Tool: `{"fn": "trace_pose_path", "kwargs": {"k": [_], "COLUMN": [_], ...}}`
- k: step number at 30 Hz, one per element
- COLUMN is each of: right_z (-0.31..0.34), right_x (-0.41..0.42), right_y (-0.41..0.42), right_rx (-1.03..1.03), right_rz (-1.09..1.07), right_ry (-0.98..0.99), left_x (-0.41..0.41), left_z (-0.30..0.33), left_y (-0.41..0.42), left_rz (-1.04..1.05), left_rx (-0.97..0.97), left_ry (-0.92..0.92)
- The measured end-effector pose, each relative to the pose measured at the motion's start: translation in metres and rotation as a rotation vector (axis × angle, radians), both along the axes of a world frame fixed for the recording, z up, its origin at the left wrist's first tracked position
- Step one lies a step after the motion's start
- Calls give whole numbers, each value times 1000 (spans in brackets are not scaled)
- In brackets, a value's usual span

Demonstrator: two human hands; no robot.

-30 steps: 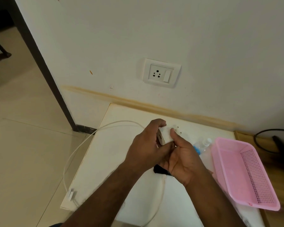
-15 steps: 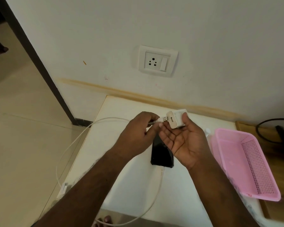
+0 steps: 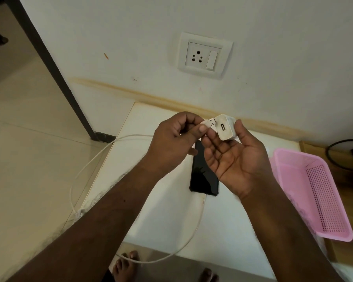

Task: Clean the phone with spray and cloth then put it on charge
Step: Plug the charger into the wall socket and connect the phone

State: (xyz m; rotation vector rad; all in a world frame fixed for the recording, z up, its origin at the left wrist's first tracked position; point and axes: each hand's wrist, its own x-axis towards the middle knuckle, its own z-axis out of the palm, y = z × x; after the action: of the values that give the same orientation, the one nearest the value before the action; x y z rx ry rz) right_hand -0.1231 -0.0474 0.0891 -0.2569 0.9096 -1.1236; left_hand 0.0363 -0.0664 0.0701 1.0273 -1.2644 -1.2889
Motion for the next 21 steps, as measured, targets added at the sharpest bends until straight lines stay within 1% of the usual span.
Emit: {"fn": "trace_pose_path", "kwargs": {"k": [3, 7, 11, 21], "right_z": [2, 10, 17, 16], "right_x": [2, 1, 2, 0], "right_y": [1, 0, 1, 3], "right_rx": [-9, -111, -160, -145], "right_rz": [-5, 9, 35, 30], "right_ry": [21, 123, 139, 119], "left_x": [3, 10, 14, 10], "left_z": [-3, -5, -5, -9], "left_y": [-1, -3, -5, -6], "left_rz": [-43, -180, -242, -243], "left_rx": [31, 66, 62, 81], "left_ry": [70, 232, 335, 354]}}
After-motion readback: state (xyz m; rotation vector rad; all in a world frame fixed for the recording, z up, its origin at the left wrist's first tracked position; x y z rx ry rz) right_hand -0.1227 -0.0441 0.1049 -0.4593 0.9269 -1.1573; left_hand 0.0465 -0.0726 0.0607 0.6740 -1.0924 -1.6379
